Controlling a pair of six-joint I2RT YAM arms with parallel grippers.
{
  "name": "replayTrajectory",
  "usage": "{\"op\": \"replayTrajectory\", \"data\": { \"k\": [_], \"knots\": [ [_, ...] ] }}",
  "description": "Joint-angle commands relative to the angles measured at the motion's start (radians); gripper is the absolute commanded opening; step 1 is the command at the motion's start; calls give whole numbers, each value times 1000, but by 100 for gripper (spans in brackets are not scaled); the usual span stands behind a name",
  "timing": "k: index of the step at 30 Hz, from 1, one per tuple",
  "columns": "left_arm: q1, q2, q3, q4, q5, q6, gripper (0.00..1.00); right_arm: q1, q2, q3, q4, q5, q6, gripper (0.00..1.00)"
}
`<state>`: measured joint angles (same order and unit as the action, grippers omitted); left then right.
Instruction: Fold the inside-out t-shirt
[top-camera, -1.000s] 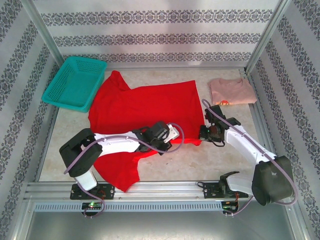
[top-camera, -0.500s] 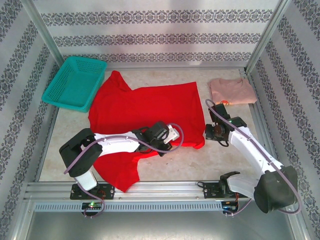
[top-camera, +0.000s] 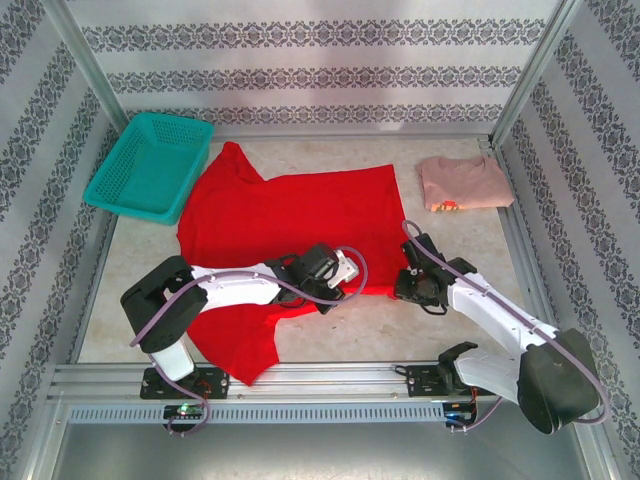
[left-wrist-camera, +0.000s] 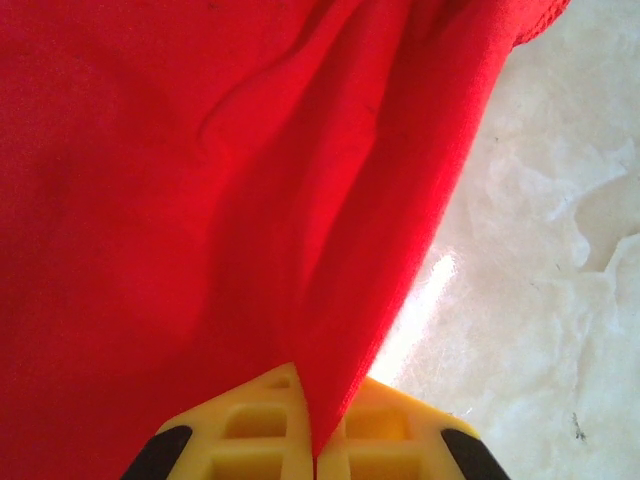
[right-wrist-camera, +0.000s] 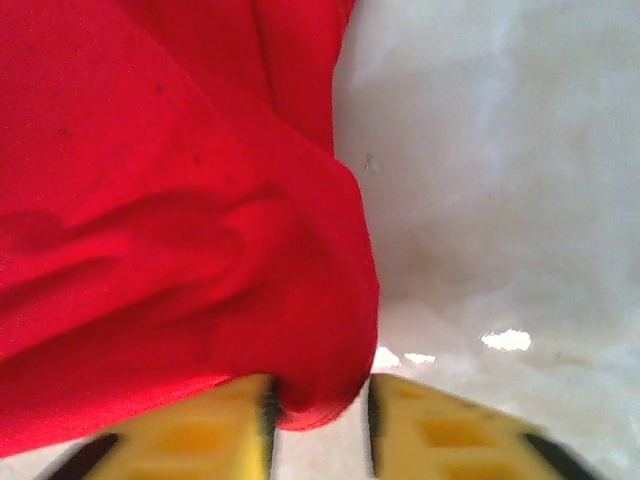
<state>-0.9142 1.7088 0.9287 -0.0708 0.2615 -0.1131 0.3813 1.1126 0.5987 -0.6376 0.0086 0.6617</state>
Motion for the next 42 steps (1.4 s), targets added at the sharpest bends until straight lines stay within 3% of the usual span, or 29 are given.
{"op": "replayTrajectory", "data": {
  "k": [1, 3, 8, 16, 22, 25, 27, 31, 33, 38, 42],
  "knots": [
    [9, 0, 9, -11, 5, -10, 0, -60, -26, 2, 5, 13, -11, 11],
    [11, -7, 1, -6, 2, -14, 0, -111, -61, 4, -9, 22, -36, 0],
    [27, -34, -16, -10, 5, -23, 0, -245, -136, 61, -39, 18, -111, 0],
    [52, -69, -47, -7, 73, -33, 0, -259, -58, 265, -175, 199, -288, 0],
    [52, -74, -44, 0, 96, -48, 0, -193, 57, 360, -243, 369, -331, 20],
    [52, -72, -37, 4, 103, -58, 0, -174, 61, 352, -260, 369, -321, 30],
    [52, -72, -34, 3, 105, -60, 0, -167, 41, 330, -273, 295, -294, 34],
    [52, -71, -26, -8, 101, -59, 0, -43, -54, 205, -175, 61, -184, 45],
    [52, -69, -22, -13, 101, -58, 0, 49, -70, 146, -121, 24, -93, 48],
    [52, -66, -24, -11, 106, -59, 0, 278, 69, 123, -60, 138, 3, 51],
    [52, -70, -30, -13, 103, -57, 0, 331, 220, 179, -61, 234, -19, 51]
  ]
}}
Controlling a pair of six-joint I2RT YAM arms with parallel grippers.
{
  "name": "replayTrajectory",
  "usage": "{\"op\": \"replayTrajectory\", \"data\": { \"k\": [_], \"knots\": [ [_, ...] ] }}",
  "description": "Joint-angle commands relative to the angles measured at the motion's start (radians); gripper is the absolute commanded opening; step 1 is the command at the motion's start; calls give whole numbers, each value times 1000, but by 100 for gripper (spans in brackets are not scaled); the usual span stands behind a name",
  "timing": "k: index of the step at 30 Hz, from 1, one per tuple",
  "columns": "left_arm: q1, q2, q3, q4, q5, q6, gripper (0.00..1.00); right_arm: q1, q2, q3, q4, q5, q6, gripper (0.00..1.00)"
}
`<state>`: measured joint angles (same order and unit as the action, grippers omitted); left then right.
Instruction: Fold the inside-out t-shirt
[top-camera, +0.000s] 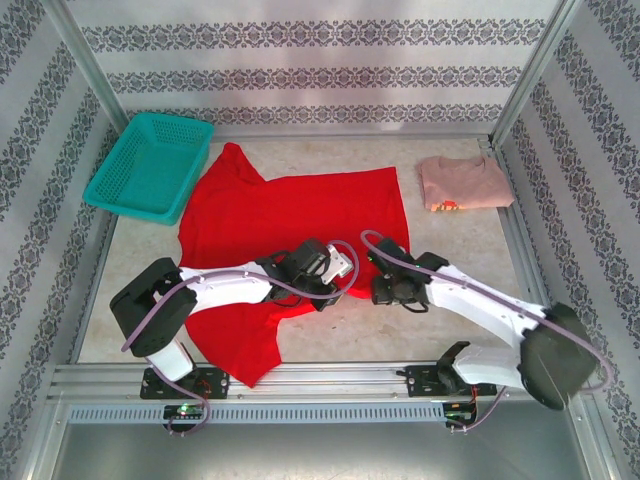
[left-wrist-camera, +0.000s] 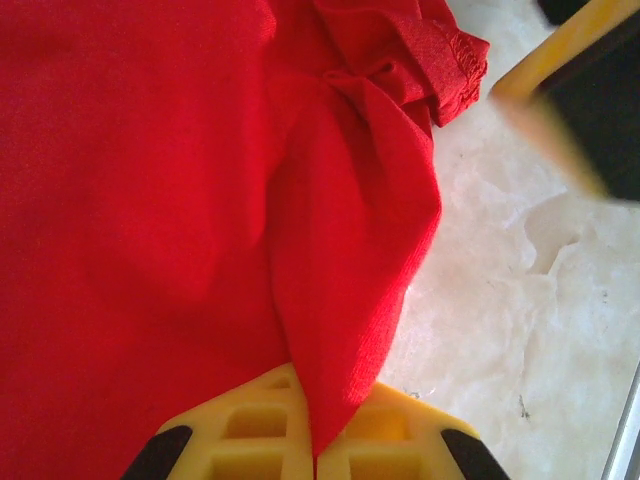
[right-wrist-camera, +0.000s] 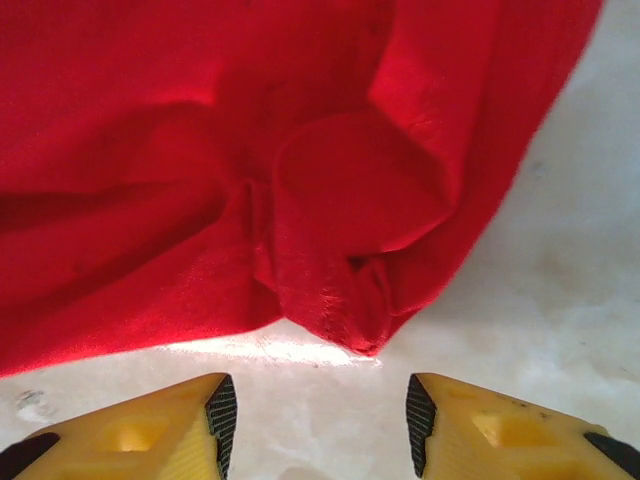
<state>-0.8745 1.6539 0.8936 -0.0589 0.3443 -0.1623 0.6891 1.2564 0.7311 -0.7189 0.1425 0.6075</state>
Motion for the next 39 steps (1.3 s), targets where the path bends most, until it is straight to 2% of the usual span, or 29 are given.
{"op": "replayTrajectory", "data": {
  "k": [1, 5, 7, 13, 20, 26, 31, 33, 36, 39],
  "knots": [
    [12, -17, 3, -26, 18, -9, 0, 26, 114, 56, 18, 118, 32, 51],
    [12, -27, -3, -28, 15, -9, 0, 21, 221, 73, -9, 207, 31, 52],
    [12, -31, -5, -28, 15, -9, 0, 8, 233, 68, 14, 207, 18, 50],
    [12, -38, -14, -35, 6, -6, 0, -76, 179, 74, 4, 217, -41, 30],
    [12, -42, -23, -31, 1, -6, 0, -236, 108, 6, 62, 73, -74, 7],
    [13, -46, -27, -38, -7, -10, 0, -349, 1, 16, 13, 45, -108, 6],
    [14, -52, -28, -44, -7, -9, 0, -549, -181, 51, 3, -105, -167, 2],
    [14, -49, -27, -41, -3, -7, 0, -616, -226, 83, -10, -125, -195, 3],
    [14, -49, -27, -37, 8, -7, 0, -664, -219, 159, -83, -7, -256, 7],
    [14, -51, -22, -36, 22, -9, 0, -666, -179, 212, -118, 120, -303, 25]
  ]
}}
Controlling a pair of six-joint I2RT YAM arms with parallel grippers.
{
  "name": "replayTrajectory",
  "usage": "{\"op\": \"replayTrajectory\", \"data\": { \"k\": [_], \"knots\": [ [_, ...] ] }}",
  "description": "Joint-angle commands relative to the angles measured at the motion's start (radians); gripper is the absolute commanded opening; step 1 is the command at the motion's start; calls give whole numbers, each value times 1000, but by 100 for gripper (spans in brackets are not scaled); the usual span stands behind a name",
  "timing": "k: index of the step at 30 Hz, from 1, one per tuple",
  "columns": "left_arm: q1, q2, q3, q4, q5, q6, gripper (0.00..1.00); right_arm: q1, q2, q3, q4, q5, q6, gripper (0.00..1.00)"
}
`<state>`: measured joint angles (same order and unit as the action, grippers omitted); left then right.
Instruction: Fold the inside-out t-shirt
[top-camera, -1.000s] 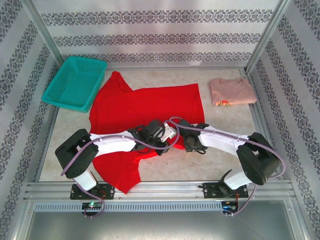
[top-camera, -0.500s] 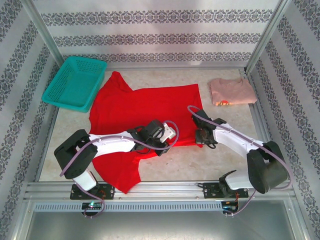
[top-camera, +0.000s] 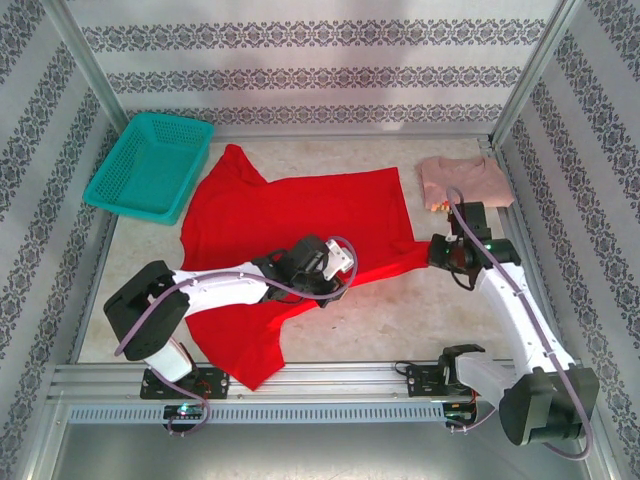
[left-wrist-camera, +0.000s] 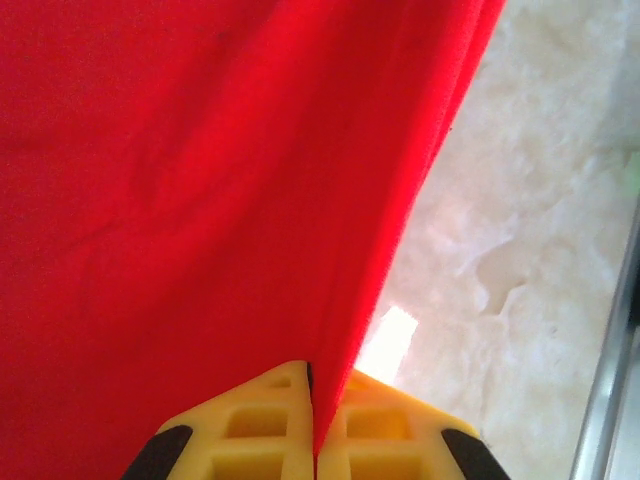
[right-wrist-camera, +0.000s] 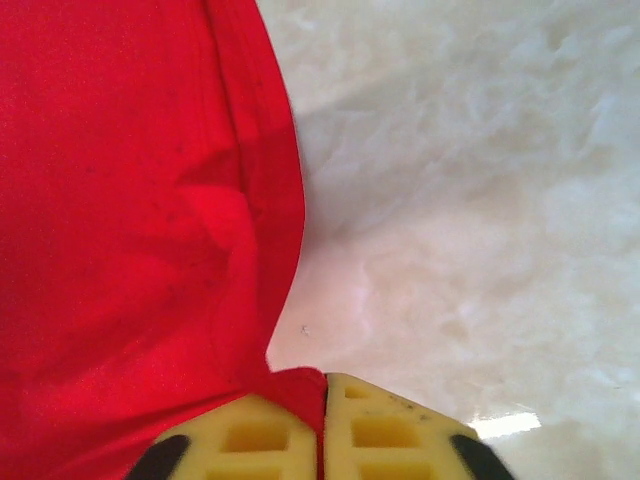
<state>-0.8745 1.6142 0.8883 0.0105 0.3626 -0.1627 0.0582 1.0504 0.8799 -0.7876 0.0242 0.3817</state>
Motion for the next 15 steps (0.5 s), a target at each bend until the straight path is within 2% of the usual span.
{"op": "replayTrajectory", "data": {
  "k": [1, 5, 8, 12, 15],
  "knots": [
    [14, -11, -16, -105, 4, -9, 0, -35, 39, 72, -52, 247, -84, 28],
    [14, -8, -11, -105, 9, -14, 0, -24, 53, 55, -63, 157, -71, 40],
    [14, -1, -8, -107, 13, -15, 0, 24, 25, -16, -57, 59, -19, 44],
    [14, 5, 3, -112, 18, -14, 0, 236, -4, -144, 53, -71, 90, 50],
    [14, 7, 5, -116, 18, -11, 0, 375, 59, -175, 143, -73, 121, 52]
  ]
}}
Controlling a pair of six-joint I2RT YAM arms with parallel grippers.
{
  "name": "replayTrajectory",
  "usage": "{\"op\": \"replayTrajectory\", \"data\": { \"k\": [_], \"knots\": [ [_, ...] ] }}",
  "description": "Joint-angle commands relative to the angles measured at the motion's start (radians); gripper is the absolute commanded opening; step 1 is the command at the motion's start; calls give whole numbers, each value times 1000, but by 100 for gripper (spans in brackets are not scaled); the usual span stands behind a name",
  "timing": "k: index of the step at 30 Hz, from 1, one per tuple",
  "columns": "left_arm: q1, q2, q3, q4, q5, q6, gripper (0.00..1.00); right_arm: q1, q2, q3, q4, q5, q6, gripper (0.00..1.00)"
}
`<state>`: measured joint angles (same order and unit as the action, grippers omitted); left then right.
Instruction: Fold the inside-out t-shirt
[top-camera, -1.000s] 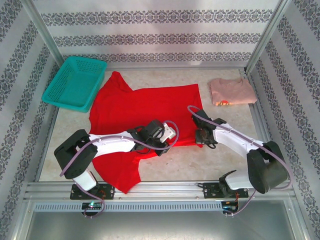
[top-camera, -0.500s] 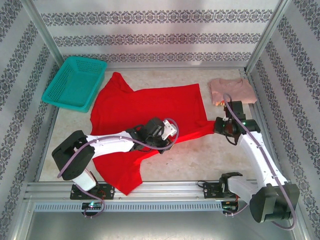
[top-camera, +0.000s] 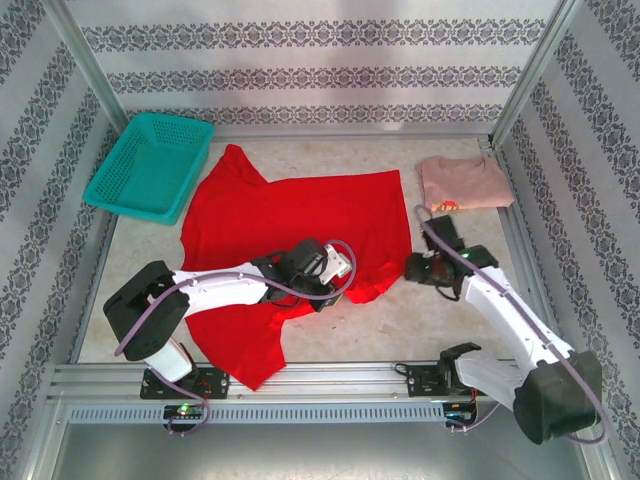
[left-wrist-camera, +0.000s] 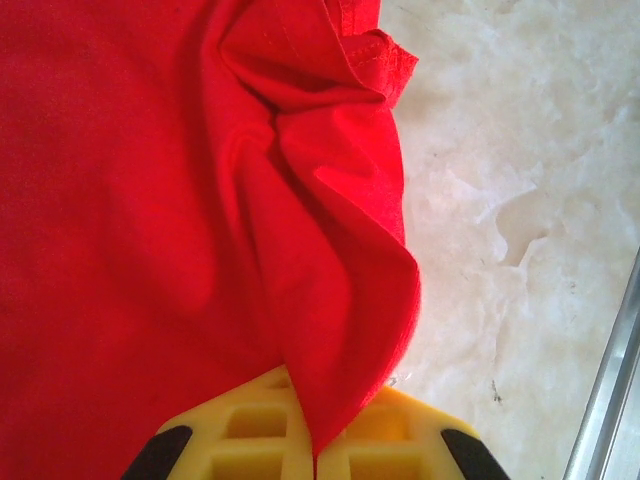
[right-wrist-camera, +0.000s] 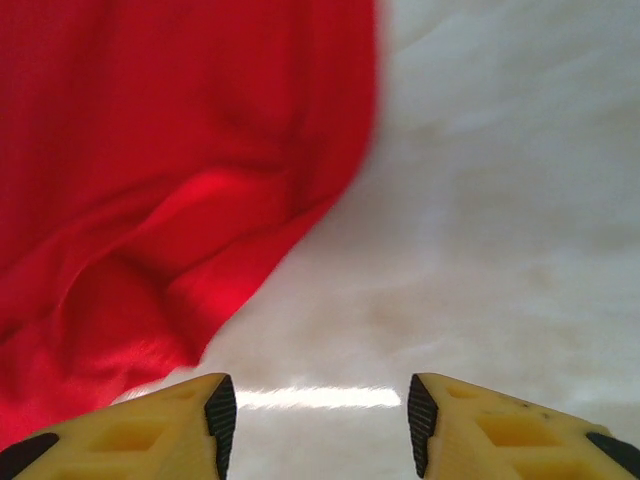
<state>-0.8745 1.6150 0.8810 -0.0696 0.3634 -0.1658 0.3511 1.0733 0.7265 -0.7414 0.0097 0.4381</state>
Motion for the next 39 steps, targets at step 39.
{"op": "replayTrajectory", "data": {
  "k": [39],
  "knots": [
    [14, -17, -10, -43, -5, -6, 0, 115, 307, 1, 171, 40, 51, 19]
  ]
}}
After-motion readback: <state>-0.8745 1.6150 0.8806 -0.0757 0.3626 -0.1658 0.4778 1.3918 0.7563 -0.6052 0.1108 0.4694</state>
